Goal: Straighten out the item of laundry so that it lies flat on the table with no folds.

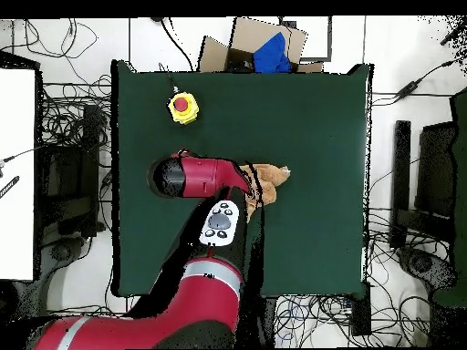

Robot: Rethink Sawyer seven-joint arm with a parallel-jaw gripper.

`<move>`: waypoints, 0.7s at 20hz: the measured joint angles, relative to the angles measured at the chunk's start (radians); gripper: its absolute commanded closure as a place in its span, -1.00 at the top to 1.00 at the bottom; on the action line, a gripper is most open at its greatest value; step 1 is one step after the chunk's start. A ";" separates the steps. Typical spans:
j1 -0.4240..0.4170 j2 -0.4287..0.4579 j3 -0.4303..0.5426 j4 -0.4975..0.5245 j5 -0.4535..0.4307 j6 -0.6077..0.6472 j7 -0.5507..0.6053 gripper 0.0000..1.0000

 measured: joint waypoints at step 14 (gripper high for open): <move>-0.020 -0.078 -0.001 0.014 0.000 0.000 0.000 1.00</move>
